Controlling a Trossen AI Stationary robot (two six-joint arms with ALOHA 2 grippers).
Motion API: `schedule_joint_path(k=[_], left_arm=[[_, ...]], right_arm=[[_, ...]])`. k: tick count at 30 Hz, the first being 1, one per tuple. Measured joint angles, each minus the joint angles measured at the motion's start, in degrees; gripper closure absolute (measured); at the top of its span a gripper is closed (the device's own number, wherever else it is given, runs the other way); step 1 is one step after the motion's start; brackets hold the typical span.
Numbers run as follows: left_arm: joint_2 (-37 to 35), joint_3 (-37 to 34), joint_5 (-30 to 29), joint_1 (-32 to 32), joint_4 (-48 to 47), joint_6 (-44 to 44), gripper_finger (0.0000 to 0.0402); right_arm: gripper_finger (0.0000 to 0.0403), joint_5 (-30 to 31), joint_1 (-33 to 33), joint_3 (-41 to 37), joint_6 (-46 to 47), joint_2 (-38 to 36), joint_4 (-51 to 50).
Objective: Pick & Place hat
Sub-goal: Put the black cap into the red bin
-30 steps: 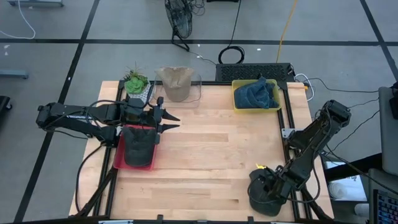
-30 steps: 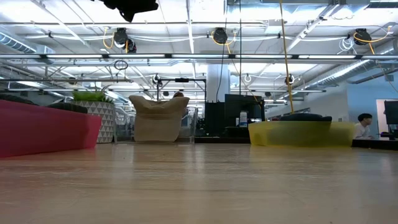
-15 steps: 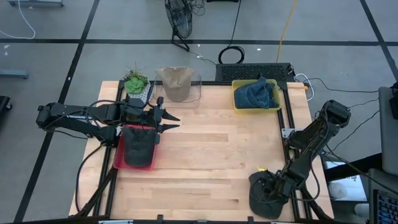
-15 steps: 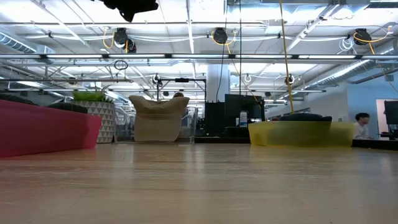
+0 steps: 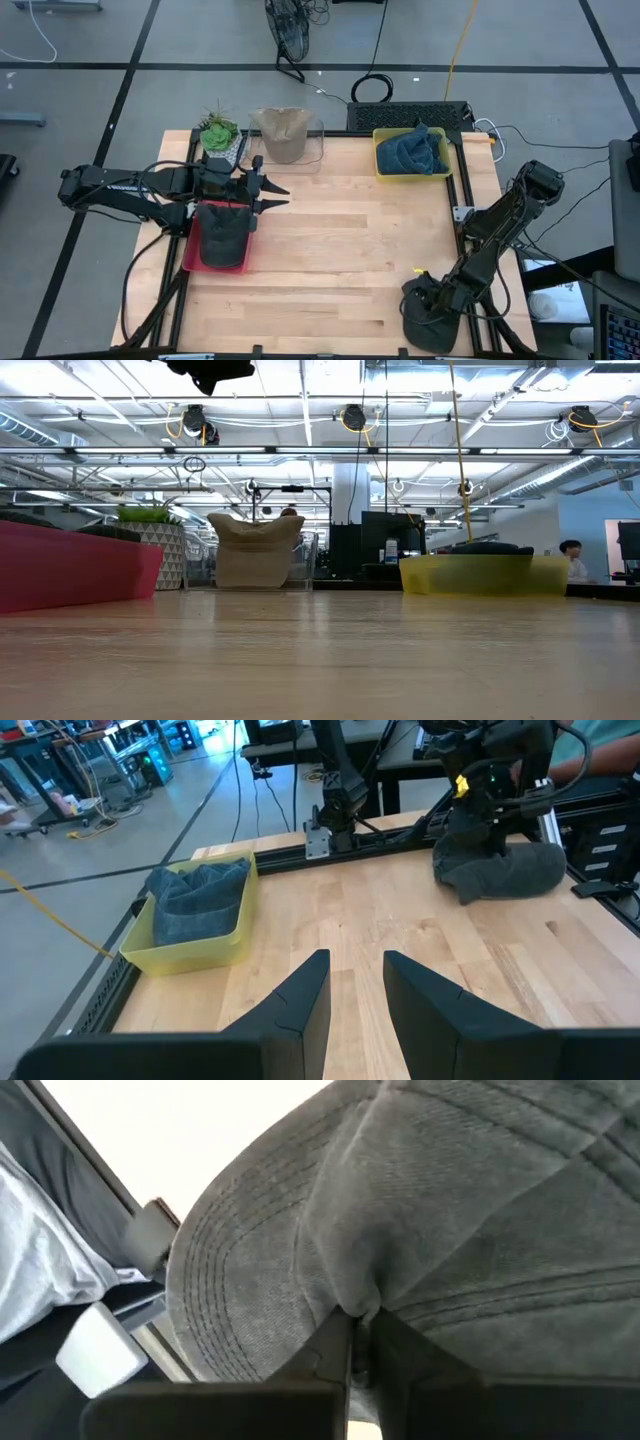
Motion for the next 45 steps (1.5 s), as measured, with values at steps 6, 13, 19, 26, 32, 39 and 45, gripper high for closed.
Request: schedule_joint_path(k=[6, 13, 19, 26, 32, 39, 45], left_arm=[[0.00, 0.00, -0.02, 0.00, 0.30, -0.02, 0.0293], [0.00, 0.00, -0.02, 0.00, 0.35, -0.09, 0.0293], [0.00, 0.00, -0.02, 0.00, -0.14, -0.22, 0.0293], [0.00, 0.00, -0.02, -0.01, -0.64, -0.09, 0.0293], [0.00, 0.00, -0.11, 0.04, -1.01, -0.25, 0.0293], [-2.43, 0.00, -1.05, 0.15, -4.59, -4.85, 0.0293], [-5.41, 0.02, -1.05, 0.10, -6.08, -5.48, 0.0293]], right_arm=[[0.0400, 2.45, -6.29, 0.27, -10.47, -1.60, 0.25], [0.0402, 4.78, -20.00, 2.21, -31.44, -2.57, 2.98], [0.0402, 6.48, -33.63, 2.32, -46.67, -1.43, 9.54], [0.0402, 2.00, -44.15, 4.90, -59.93, 4.84, 19.34], [0.0403, 0.19, -47.35, 14.74, -70.27, 13.55, 18.15], [0.0403, 1.95, -51.22, 24.28, -75.88, 21.73, 15.96], [0.0403, 0.89, -55.00, 27.97, -78.94, 26.67, 16.83]])
